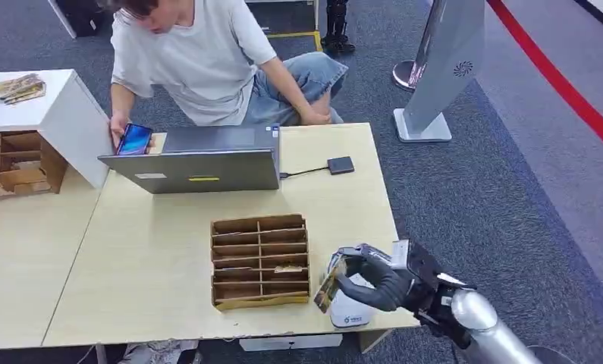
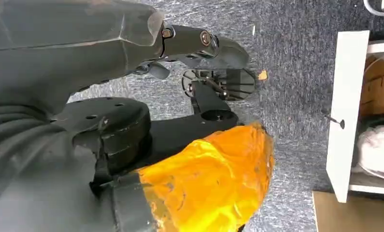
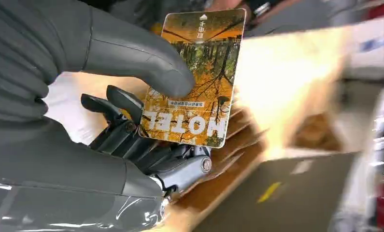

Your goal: Pass the card to the sensor for recognition and then transmit it.

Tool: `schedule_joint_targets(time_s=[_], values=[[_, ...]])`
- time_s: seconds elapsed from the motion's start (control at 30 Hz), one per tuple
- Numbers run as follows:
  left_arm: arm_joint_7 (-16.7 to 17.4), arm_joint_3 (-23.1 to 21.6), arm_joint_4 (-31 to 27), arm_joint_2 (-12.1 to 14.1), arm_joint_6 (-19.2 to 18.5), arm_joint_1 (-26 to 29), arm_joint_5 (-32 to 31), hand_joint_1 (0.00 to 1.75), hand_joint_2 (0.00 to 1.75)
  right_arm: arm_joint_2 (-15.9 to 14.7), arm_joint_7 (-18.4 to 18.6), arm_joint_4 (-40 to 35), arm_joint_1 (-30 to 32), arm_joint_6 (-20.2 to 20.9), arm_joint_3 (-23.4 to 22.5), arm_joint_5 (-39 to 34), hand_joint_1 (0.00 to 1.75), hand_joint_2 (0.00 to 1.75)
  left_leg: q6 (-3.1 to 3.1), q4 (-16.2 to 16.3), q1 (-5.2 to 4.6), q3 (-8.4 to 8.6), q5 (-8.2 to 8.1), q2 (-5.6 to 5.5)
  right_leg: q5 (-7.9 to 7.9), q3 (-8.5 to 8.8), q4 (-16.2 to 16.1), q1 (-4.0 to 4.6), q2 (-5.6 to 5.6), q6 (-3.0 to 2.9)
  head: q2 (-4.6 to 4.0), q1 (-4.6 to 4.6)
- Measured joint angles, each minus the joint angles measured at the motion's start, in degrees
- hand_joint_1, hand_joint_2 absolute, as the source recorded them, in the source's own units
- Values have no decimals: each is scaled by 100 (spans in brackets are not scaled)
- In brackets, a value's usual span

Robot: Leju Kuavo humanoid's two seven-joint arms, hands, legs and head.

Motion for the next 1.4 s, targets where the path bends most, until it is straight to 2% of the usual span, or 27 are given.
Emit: schedule_joint_targets(time_s=[0.07,0.17,0.33,0.67,0.8,0.97,1.4], values=[[-31,4,0,17,-15,44,26,0,0,-246,24,91,-87,-61,0,255,175,175,2,1,-1,1,-2,3,0,-1,-1,0,4,0,0,-2],[-28,9,0,35,-15,49,52,0,0,-456,147,170,-211,-252,26,572,175,175,3,2,0,1,-2,2,0,-1,-1,0,3,0,0,-2],[-24,11,0,39,-11,51,94,0,0,-572,280,221,-342,-579,131,889,175,175,2,1,5,2,-2,1,0,-2,1,1,1,0,0,-2],[-4,11,0,46,-13,43,101,0,0,-981,533,236,-791,-608,341,1409,175,175,3,1,1,1,-1,4,0,-1,0,1,2,0,0,-2],[24,11,0,48,-15,41,101,0,0,-1020,616,234,-888,-605,461,1569,175,175,3,2,1,1,-1,2,0,-1,0,1,2,1,0,-2],[24,11,0,46,-31,42,101,0,0,-1035,800,229,-931,-844,625,1943,175,175,3,1,3,1,-2,2,0,-2,0,2,2,0,0,-4],[90,9,0,44,-74,30,63,0,0,-915,944,234,-1016,-887,1084,1995,175,175,3,0,3,0,-1,2,0,-1,1,2,0,0,0,-2]])
